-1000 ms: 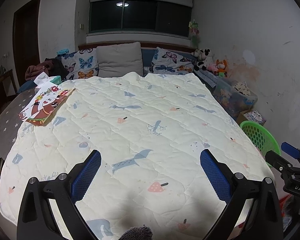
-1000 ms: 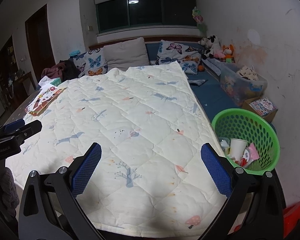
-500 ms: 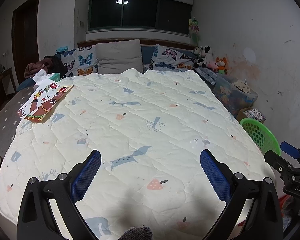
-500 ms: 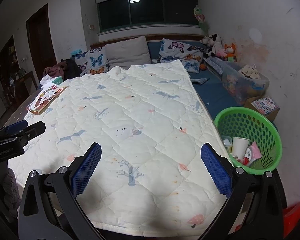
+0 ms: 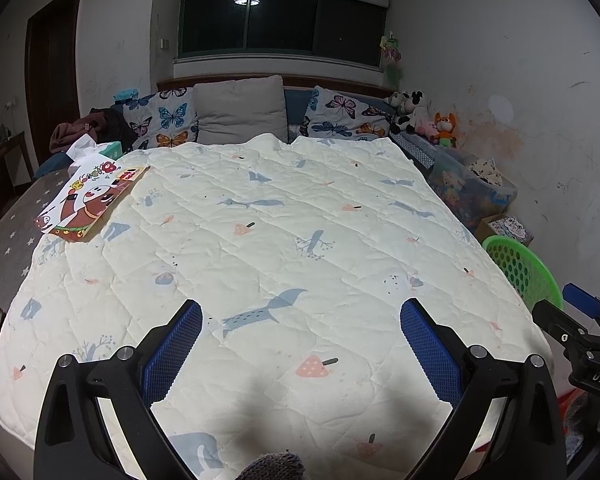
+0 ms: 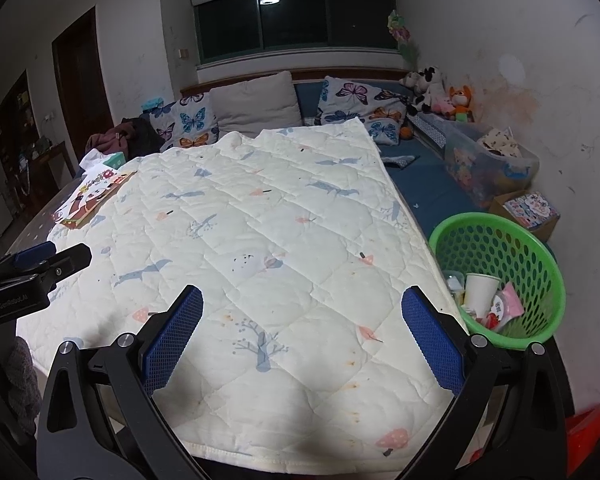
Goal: Collect trash
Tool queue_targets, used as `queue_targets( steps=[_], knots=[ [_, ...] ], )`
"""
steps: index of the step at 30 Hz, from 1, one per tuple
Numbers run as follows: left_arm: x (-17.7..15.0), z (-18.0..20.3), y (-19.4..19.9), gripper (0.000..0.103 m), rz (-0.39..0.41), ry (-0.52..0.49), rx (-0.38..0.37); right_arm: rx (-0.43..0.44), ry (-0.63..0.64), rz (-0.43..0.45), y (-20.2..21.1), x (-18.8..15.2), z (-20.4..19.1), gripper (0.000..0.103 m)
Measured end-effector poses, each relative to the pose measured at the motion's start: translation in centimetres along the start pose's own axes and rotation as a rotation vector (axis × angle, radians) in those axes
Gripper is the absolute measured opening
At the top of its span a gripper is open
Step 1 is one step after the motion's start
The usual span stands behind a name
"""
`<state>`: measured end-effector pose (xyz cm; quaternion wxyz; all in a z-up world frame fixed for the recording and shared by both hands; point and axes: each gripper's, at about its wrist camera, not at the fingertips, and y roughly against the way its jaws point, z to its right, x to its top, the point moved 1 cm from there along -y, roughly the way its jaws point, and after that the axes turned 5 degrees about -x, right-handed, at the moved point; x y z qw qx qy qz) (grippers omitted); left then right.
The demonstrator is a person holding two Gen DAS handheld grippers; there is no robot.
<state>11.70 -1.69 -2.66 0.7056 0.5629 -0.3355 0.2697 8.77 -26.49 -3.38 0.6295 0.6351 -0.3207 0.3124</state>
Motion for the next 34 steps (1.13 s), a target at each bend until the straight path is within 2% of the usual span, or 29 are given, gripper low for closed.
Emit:
queue_targets(
  steps=[23, 34],
  knots=[
    [-0.3, -0.2, -0.1, 0.096, 0.007, -0.006, 0.001, 0.017, 0.007, -0.014, -0.5, -0.2, -1.0, 0.099],
    [-0.2, -1.1, -0.3, 0.096, -0.005, 0.028, 0.021, 0.028, 0.009, -0.022, -0.9, -0.2, -1.2, 0.099]
  ],
)
